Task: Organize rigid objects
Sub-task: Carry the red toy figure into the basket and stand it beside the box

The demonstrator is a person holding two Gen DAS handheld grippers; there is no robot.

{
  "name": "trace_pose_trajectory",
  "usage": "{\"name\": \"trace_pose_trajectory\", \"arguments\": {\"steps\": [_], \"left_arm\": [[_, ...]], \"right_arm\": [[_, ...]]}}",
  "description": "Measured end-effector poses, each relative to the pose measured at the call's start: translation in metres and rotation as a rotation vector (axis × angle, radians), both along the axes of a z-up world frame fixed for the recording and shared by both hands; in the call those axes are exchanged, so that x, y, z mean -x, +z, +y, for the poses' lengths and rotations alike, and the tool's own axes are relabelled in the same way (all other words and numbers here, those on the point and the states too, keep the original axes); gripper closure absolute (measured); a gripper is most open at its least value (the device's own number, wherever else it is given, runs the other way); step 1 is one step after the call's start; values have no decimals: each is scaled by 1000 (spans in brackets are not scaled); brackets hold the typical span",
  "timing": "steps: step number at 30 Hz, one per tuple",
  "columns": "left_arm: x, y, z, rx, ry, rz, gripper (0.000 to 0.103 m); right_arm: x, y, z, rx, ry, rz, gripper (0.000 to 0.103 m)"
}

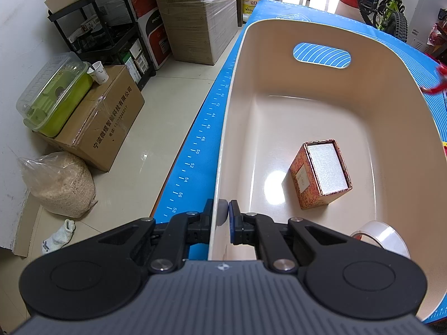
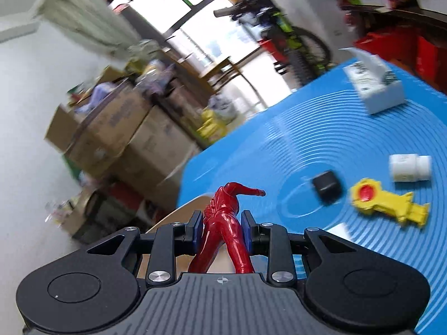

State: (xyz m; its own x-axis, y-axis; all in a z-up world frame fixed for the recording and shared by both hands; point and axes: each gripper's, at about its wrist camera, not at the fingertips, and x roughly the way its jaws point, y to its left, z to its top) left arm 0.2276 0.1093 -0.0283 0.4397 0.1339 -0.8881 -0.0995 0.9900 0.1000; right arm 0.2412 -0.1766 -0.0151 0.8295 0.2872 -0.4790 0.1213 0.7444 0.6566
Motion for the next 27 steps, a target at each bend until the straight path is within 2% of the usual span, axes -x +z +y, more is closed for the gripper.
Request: {"name": "trace_pose_trajectory", "arguments": {"steps": [9,13,19,24,27], "left_arm": [[-1,0,0,-3,-3,0,92],[-1,0,0,-5,-3,0,92],[-1,0,-1,-6,-3,1,92],[-1,-1,0,-9,-3,1,92],[-1,0,0,-7,-4,-1,92]], "right_arm": [[-6,4,49,26,155,-12,68],[-8,5,71,80,222,-18,68],[-16,-11,94,152,304,72,68],[-23,-26,100,175,344,161,72],[-23,-30,101,177,360,177,74]]}}
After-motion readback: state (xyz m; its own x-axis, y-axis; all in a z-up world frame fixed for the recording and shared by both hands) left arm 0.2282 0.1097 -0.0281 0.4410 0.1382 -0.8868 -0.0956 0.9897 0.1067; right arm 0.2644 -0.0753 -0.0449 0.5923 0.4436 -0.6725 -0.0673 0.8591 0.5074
